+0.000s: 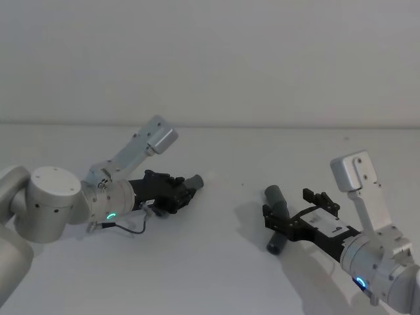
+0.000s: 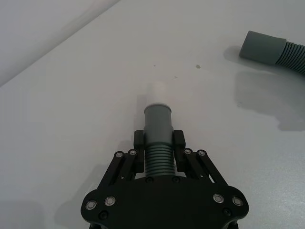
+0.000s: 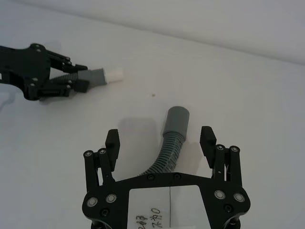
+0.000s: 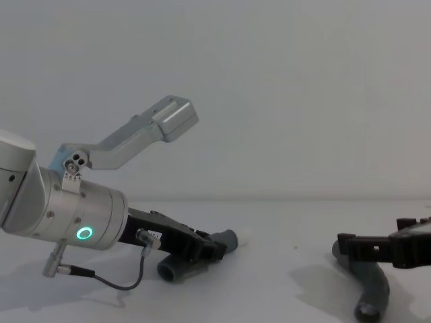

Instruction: Use both hands to pick up one end of the pipe from the table, align the ends, and insert them.

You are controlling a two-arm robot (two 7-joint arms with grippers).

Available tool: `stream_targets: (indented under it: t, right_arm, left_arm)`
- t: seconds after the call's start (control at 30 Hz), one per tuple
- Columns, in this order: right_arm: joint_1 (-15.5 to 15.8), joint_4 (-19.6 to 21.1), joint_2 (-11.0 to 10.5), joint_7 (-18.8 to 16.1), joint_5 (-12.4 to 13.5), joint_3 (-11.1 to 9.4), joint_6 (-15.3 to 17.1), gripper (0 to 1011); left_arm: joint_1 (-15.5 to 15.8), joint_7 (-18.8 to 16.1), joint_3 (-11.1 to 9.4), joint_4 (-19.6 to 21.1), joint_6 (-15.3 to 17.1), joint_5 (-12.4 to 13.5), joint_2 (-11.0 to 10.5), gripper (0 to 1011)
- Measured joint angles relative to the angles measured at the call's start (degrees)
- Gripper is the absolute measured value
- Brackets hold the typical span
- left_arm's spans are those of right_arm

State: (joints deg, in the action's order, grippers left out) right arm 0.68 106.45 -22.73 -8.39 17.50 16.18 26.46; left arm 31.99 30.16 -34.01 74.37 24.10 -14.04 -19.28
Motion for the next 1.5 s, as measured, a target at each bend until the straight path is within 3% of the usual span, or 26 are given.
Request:
stream_targets:
  t: [0.67, 1.5]
  right_arm:
    - [-2.0, -4.0, -0.3, -2.0, -1.1, 0.8, 2.9, 1001]
    - [-4.5, -8.0, 2.4, -2.2, -1.7, 0.2, 4.9, 1001]
  left_arm:
    - [0.0, 0.0, 0.0, 0.0, 0.0, 0.0, 0.0, 347]
    - [0.0, 0.0, 0.0, 0.0, 0.0, 0.0, 0.0, 347]
